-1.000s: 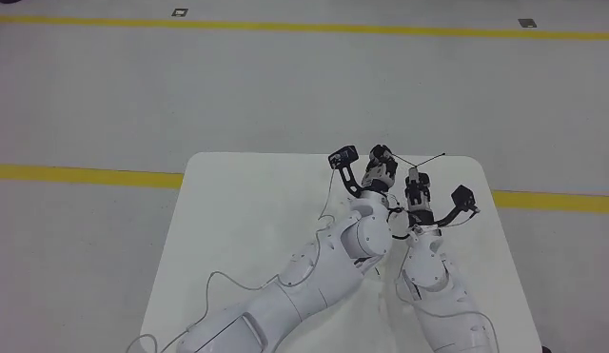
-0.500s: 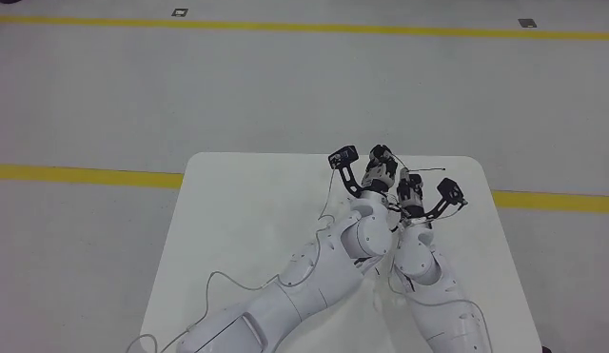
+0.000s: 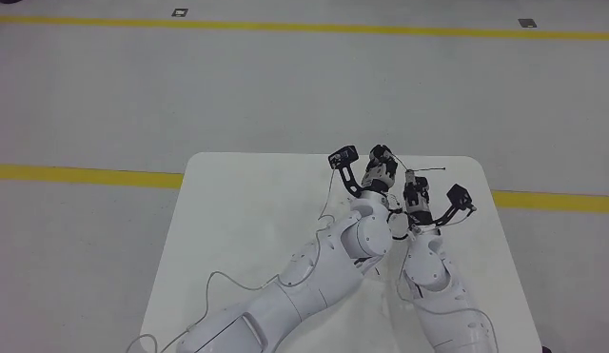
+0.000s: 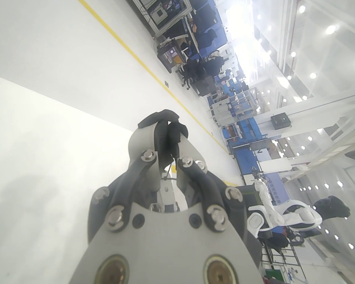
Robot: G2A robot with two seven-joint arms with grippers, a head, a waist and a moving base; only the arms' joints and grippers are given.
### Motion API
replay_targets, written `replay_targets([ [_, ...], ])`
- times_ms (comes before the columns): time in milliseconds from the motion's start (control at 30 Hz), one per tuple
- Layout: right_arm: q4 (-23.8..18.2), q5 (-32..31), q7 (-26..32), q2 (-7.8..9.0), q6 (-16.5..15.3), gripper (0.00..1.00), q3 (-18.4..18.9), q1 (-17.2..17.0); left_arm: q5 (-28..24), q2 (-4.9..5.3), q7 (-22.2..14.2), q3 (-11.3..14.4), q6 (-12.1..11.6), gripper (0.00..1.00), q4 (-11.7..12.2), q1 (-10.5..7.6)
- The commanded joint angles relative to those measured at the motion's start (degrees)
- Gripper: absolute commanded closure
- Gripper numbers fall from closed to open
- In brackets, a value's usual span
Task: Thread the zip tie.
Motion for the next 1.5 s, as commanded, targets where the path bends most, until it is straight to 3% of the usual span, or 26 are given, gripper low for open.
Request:
replay_targets([
  [0, -0.09, 0.27, 1.05, 0.23, -1.66, 0.7, 1.03, -0.52, 0.0, 0.0, 0.0, 0.0, 0.0, 1.0, 0.0, 0.0],
  [200, 0.1, -0.34, 2.6, 0.64, -5.07, 0.67, 2.57, -1.46, 0.0, 0.0, 0.0, 0.0, 0.0, 1.0, 0.0, 0.0],
  [267, 0.12, -1.36, 2.91, 0.83, -5.78, 0.58, 3.17, -1.74, 0.0, 0.0, 0.0, 0.0, 0.0, 1.0, 0.0, 0.0],
  [300, 0.1, -2.05, 2.68, 0.88, -5.66, 0.0, 3.33, -1.87, 0.0, 0.0, 0.0, 0.0, 0.0, 1.0, 0.0, 0.0],
  [700, 0.01, -2.53, 2.41, 0.9, -5.14, 0.0, 3.47, -2.13, 0.0, 0.0, 0.0, 0.0, 0.0, 1.0, 0.0, 0.0],
  [1000, -1.75, -7.94, -0.18, 0.9, -3.73, 0.0, 2.61, -4.05, 0.0, 0.0, 0.0, 0.0, 0.0, 1.0, 0.0, 0.0],
  [1033, -1.92, -8.02, -0.5, 0.88, -3.54, 0.14, 2.67, -4.17, 0.0, 0.0, 0.0, 0.0, 0.0, 1.0, 0.0, 0.0],
  [1067, -2.13, -8.16, -0.91, 0.86, -3.31, 0.38, 2.71, -4.27, 0.0, 0.0, 0.0, 0.0, 0.0, 1.0, 0.0, 0.0],
  [1100, -2.47, -8.19, -1.17, 0.81, -3.11, 0.5, 2.62, -4.41, 0.0, 0.0, 0.0, 0.0, 0.0, 1.0, 0.0, 0.0],
  [1167, -3.28, -8.12, -1.19, 0.68, -2.44, 0.56, 2.12, -4.57, 0.0, 0.0, 0.0, 0.0, 0.0, 1.0, 0.0, 0.0],
  [1467, -3.89, -8.6, -1.13, -0.12, 2.97, 0.62, -0.55, -3.04, 0.0, 0.0, 0.0, 0.0, 0.0, 1.0, 0.0, 0.0],
])
